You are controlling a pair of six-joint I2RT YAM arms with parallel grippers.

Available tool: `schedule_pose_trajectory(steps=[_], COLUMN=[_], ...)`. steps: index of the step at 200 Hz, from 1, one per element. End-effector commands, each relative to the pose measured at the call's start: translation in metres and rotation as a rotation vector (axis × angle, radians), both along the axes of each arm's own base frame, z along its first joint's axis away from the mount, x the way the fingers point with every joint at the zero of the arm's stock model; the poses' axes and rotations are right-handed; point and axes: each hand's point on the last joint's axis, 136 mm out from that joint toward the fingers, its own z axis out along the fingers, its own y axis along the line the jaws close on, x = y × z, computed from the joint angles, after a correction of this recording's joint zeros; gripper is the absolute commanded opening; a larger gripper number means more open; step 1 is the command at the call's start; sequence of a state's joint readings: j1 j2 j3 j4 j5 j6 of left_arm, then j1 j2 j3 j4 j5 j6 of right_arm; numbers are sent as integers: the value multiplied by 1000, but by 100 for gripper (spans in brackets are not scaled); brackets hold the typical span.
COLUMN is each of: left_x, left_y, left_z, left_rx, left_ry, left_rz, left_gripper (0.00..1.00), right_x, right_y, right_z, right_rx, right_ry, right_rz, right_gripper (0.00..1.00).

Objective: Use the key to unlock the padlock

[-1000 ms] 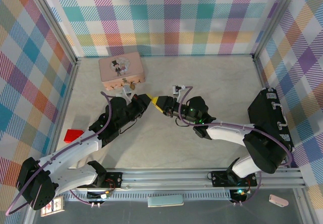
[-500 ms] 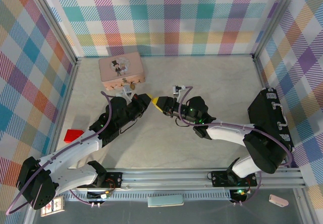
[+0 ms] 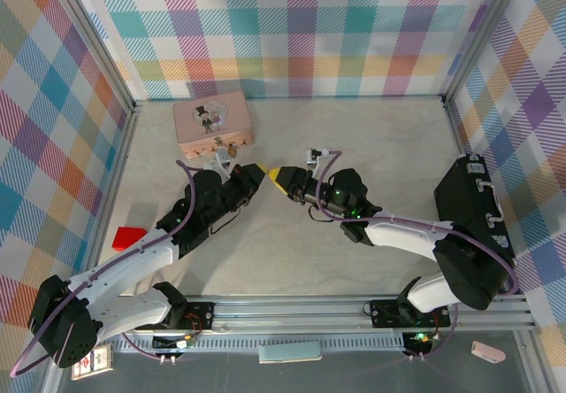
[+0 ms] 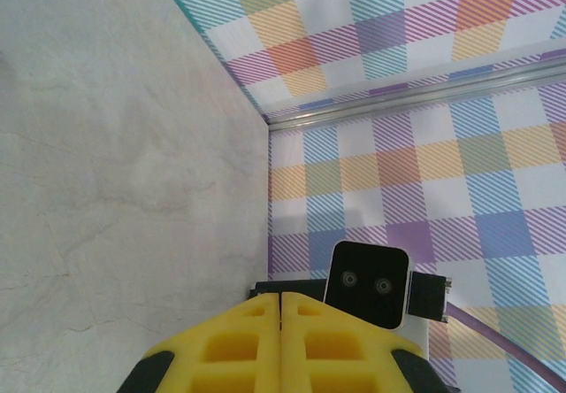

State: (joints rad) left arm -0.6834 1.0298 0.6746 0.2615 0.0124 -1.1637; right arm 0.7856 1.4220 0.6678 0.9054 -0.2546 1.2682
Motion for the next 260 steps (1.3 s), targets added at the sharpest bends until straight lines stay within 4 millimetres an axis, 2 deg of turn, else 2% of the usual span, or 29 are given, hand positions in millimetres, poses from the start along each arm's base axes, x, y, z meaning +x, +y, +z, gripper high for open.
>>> schedule_pose_trajectory(steps=[1,194,212,237,240,260], left_x=[-5,-6,-8,-11,-12,-13], left_y=[-1,-3,-2,13,16,32], left_z=[7,4,4,2,3,5], left_rx=[-16,-5,24,112,120,157], left_ry=[-15,-18,-33,-57,-63,-94], left_rz=[-3,-7,-14,-3,-4,-30], left_gripper=[0,0,11,43,46,57], right_x=[-2,1,1,0,0,-3], right_y=[1,1,0,-8,-10,-17], right_z=[18,9,6,0,-6,-9], right_rx=[34,-10,-44,-139,-168,-256], right_ry=[-47,11,13,-28,-22,-100], right_rz=[4,-6,-13,-23,-24,-15], right_gripper=[29,4,1,0,0,0])
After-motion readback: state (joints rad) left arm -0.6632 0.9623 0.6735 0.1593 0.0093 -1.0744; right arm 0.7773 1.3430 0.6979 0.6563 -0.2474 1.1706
